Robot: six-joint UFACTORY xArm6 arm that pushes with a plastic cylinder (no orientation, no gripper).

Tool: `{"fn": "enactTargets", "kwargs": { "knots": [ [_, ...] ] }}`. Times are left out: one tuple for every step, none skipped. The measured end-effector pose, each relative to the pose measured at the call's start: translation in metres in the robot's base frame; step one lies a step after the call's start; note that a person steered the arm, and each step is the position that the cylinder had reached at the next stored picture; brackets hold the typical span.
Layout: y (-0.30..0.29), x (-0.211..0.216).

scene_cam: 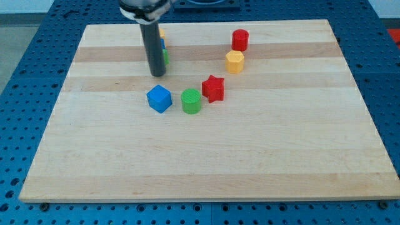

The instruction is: Move the blue cube slightly up

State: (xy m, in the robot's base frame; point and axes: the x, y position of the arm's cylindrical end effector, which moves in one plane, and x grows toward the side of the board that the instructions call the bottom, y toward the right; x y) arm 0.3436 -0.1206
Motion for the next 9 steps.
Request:
{"fn": "enactTargets", "kwargs": {
  "knots": [
    [-0.04, 0.0],
    [-0.085, 0.032],
    [-0.122, 0.083],
    [-0.129, 0.146],
    [-0.104, 0.202],
    [-0.042, 0.229],
    [0.01, 0.2],
    [0.03, 0.157],
    [0.03, 0.149]
  ]
}}
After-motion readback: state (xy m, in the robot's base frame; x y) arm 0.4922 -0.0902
